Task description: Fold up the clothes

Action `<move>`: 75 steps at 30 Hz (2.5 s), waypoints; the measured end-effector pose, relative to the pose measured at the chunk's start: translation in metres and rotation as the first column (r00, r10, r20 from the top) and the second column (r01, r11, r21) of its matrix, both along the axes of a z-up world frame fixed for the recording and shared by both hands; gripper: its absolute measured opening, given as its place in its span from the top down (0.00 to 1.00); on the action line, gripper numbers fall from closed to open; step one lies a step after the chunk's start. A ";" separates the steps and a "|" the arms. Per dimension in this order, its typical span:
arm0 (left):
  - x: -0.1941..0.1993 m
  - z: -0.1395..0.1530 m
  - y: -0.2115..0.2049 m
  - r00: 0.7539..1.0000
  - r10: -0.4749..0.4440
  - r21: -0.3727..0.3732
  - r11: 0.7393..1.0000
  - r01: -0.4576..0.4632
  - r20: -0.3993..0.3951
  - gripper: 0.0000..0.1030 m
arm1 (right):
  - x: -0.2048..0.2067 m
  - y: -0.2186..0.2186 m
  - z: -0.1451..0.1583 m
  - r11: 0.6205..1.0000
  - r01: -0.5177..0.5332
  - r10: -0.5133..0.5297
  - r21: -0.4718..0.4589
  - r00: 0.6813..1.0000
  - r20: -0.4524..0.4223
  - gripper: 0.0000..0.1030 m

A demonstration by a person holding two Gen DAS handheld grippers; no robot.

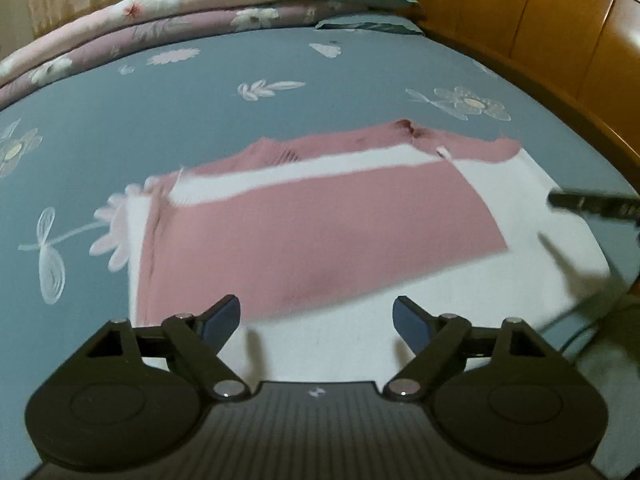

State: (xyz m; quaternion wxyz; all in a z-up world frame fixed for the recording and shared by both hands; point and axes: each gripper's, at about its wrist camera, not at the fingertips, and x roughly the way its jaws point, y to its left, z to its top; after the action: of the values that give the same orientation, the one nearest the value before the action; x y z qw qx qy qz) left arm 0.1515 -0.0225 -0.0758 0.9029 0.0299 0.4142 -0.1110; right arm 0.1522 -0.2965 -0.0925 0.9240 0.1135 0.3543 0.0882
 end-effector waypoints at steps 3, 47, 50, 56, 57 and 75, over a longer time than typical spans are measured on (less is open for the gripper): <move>0.013 -0.003 -0.002 1.000 0.006 -0.008 1.000 -0.006 0.010 0.19 | 0.003 -0.013 -0.013 0.999 0.015 -0.016 0.034 0.999 0.037 0.23; 0.202 -0.039 0.016 0.972 0.174 -0.354 0.909 -0.221 -0.161 0.08 | 0.041 0.005 -0.023 0.999 -0.031 0.033 -0.017 0.993 0.114 0.00; 0.207 -0.028 0.006 0.968 0.186 -0.322 0.918 -0.231 -0.166 0.08 | 0.040 0.005 -0.023 0.999 -0.036 0.038 -0.017 0.993 0.115 0.00; 0.201 0.004 -0.061 0.991 -0.054 -0.413 0.911 -0.001 -0.121 0.08 | 0.037 0.011 -0.023 0.997 -0.048 0.055 -0.059 0.992 0.113 0.00; 0.201 0.008 -0.076 0.988 -0.105 -0.432 0.901 0.046 -0.115 0.08 | 0.037 0.011 -0.023 0.997 -0.050 0.057 -0.061 0.992 0.114 0.00; 0.241 -0.037 -0.177 0.916 -0.351 -0.405 0.879 0.253 -0.191 0.01 | 0.038 0.003 -0.024 0.998 -0.063 0.065 -0.020 0.992 0.106 0.00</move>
State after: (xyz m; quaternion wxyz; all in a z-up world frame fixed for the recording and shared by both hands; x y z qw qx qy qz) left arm 0.3924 -0.1999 -0.1126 0.8013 -0.0916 0.4899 -0.3309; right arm 0.1900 -0.2934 -0.1169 0.9392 0.0895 0.3086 0.1207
